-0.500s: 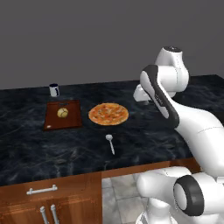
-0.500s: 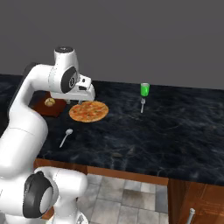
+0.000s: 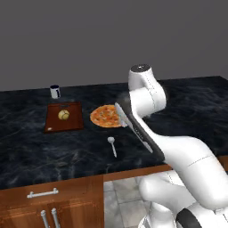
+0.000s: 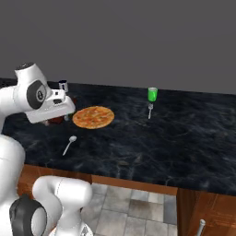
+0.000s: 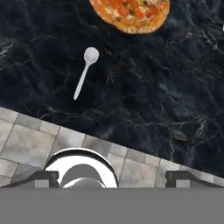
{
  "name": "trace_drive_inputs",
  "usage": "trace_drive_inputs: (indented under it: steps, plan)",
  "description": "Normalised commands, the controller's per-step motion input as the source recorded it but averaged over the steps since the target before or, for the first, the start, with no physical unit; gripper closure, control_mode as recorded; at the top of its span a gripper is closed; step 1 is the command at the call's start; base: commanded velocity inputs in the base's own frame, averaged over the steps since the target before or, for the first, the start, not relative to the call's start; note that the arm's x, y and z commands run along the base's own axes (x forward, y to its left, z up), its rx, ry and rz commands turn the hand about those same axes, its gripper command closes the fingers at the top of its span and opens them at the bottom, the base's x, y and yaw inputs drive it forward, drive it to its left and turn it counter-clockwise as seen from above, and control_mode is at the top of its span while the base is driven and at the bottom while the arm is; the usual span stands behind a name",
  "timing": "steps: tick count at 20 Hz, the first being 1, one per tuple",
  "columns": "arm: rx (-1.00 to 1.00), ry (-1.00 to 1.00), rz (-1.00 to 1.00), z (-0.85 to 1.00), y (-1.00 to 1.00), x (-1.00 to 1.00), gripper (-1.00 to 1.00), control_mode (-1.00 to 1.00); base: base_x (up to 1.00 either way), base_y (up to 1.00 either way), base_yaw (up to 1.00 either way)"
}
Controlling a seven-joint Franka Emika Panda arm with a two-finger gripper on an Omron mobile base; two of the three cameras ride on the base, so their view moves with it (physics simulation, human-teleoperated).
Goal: Take the pizza cutter from the drawer on the left and place it on the dining counter for cutting.
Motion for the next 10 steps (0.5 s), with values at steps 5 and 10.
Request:
trace_drive_inputs:
  steps: [5, 10]
  plan:
    - [-0.41, -0.02, 0.41, -0.85, 1.0, -0.74, -1.0, -1.0, 0.0, 0.0, 0.0]
    - [-0.36, -0.04, 0.41, -0.65, 1.0, -0.51, -1.0, -1.0, 0.0, 0.0, 0.0]
